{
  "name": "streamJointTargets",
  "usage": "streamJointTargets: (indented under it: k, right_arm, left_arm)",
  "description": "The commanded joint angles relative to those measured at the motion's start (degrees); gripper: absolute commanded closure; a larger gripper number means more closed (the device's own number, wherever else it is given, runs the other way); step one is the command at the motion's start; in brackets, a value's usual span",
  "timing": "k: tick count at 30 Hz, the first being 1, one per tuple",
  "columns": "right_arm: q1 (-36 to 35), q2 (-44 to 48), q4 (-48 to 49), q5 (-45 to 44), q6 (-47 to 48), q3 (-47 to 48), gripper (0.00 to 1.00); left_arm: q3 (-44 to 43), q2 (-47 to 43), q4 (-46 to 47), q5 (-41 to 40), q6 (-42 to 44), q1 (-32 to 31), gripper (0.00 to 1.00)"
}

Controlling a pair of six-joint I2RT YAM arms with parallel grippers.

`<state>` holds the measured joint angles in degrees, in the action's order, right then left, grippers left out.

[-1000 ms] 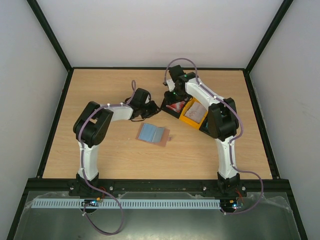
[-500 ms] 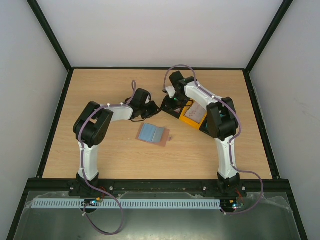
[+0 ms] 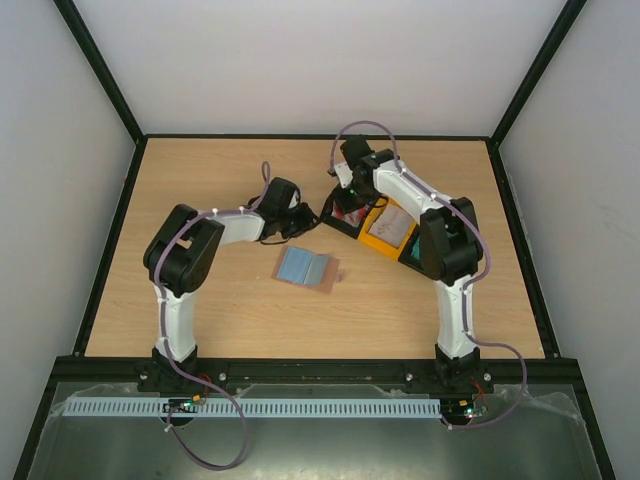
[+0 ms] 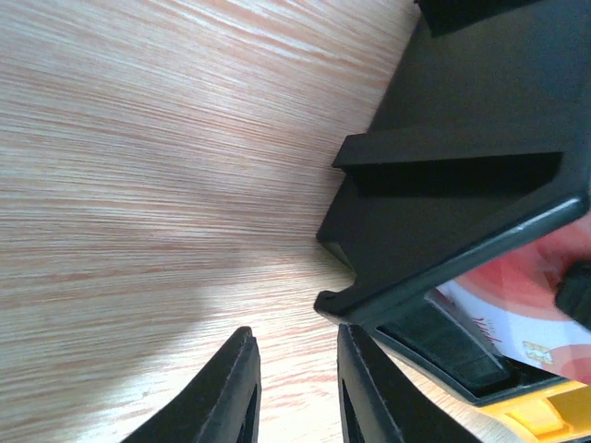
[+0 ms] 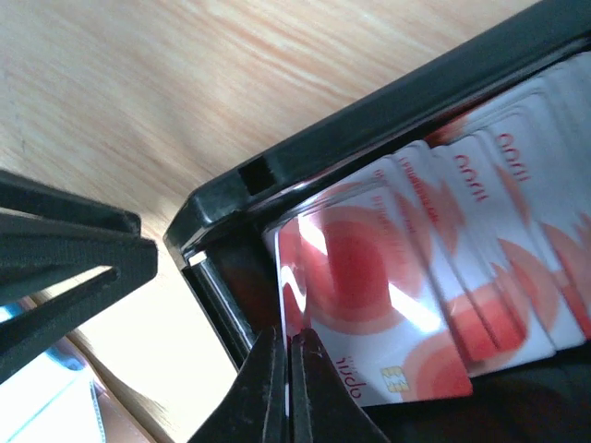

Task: Put the credit cards into the card holder
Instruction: Pick up the credit card from the storage box, then insert the credit card into the card holder.

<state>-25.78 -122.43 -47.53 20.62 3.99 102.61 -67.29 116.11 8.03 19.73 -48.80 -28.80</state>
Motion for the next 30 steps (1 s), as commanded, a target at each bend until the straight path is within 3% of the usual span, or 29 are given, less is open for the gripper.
streamJointTargets:
  k: [1, 7, 11, 17, 21, 25, 27, 30]
  right_arm:
    - [-0.41, 5.09, 1.06, -4.42, -5.65, 1.36, 0.98]
    - [-0.41, 11.25, 5.83, -10.96, -16.61, -1.37, 0.98]
    - [-0.41, 17.27, 8.97, -10.6, -22.48, -5.29, 0.98]
    - [-0.41, 29.81, 18.94, 0.58, -31.92, -18.67, 0.98]
    - [-0.41, 38.02, 25.91, 7.86, -38.22, -28.07, 0.98]
    - [-0.41, 44.34, 37.7, 14.42, -51.66, -39.8, 0.98]
    - [-0.62, 46.79, 46.82, 19.06, -58.69, -45.57, 0.98]
    - [-1.37, 49.45, 50.37, 20.02, -61.4, -50.88, 0.98]
  left_arm:
    - [1.67, -3.79, 1.52, 0.14, 0.48, 0.41, 0.73]
    - [4.48, -8.05, 4.69, 0.22, -0.4, 0.41, 0.68]
    - [6.75, -12.13, 6.14, 0.29, -0.92, 0.41, 0.61]
    - [11.79, -20.91, 8.12, 2.86, 0.14, 0.36, 0.47]
    - [13.7, -26.93, 2.75, 4.75, 3.0, 0.24, 0.37]
    - [17.38, -33.18, 2.37, 8.92, 2.54, 0.02, 0.28]
    - [18.84, -35.54, 2.23, 10.93, 1.63, -0.26, 0.25]
    - [20.4, -38.63, -0.66, 9.31, 1.62, -0.63, 0.24]
